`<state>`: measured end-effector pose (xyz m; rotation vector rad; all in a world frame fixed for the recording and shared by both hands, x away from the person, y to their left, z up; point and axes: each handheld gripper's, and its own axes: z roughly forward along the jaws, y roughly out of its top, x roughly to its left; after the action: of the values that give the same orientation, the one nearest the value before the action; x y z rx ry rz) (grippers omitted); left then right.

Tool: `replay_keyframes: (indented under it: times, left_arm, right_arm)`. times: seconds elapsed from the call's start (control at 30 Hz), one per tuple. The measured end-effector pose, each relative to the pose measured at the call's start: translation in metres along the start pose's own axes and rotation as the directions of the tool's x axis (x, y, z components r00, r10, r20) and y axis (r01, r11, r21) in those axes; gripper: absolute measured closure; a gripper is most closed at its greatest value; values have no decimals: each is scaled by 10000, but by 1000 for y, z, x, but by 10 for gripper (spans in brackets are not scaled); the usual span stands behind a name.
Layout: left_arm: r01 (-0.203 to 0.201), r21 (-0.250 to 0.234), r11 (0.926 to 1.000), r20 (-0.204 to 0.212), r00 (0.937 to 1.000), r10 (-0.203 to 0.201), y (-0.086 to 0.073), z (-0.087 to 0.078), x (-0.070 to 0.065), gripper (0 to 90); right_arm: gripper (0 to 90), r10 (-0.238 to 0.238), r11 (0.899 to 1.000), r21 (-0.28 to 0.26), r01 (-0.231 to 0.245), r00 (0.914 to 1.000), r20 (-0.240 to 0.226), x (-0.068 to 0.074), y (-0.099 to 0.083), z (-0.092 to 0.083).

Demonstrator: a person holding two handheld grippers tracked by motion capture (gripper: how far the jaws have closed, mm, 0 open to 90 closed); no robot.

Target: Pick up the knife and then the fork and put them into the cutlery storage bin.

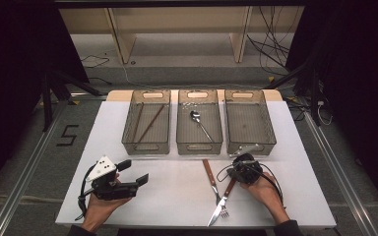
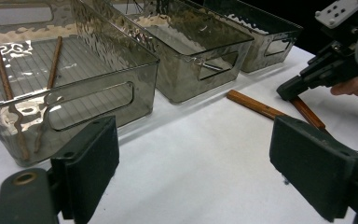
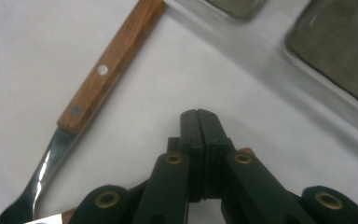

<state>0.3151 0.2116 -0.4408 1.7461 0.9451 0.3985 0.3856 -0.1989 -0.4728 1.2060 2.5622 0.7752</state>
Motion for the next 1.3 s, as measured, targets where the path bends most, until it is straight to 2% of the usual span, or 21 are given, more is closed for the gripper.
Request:
replay_keyframes:
  times: [0.27, 0.6, 0.87, 0.93, 1.0, 1.07, 1.1, 1.13, 1.23, 1.3]
  left_arm:
    - [6, -4, 10000, -24, 10000, -6, 0, 1, -1, 153]
    - [-9, -1, 10000, -28, 10000, 9, 0, 1, -1, 153]
    - [-38, 39, 10000, -12, 10000, 38, 0, 0, 0, 153]
    - [-44, 35, 10000, -11, 10000, 44, 0, 0, 0, 153]
    - [-39, 36, 10000, -8, 10000, 39, 0, 0, 0, 153]
    - [-15, 32, 10000, -17, 10000, 15, 0, 1, 0, 153]
    - [-16, 33, 10000, -22, 10000, 16, 0, 1, 0, 153]
    - [-1, 35, 10000, -30, 10000, 1, 0, 1, -1, 153]
    - [-6, 35, 10000, -40, 10000, 6, 0, 1, -1, 153]
    - [1, 36, 10000, -38, 10000, -1, 0, 1, -1, 153]
  right_arm:
    - [900, 169, 9998, 113, -169, 9999, -20, -6, -21, -16]
    - [900, 115, 9993, 348, -110, 9998, -141, 1, -39, -30]
    - [900, -355, 9976, 598, 360, 9993, -85, 9, -41, -35]
    - [870, -540, 9971, 527, 543, 9985, -67, 9, -40, -38]
    - [791, -904, 9953, 327, 908, 9958, -141, 9, -36, -43]
    - [675, -1351, 9904, 245, 1360, 9903, -334, 10, -30, -48]
    - [617, -1669, 9851, 322, 1688, 9844, -548, 12, -27, -51]
    - [561, -1969, 9793, 366, 1991, 9788, -563, 14, -25, -52]
    - [435, -2845, 9539, 782, 2897, 9560, -713, 20, -19, -55]
    - [388, -3242, 9363, 1068, 3347, 9402, -1044, 25, -15, -53]
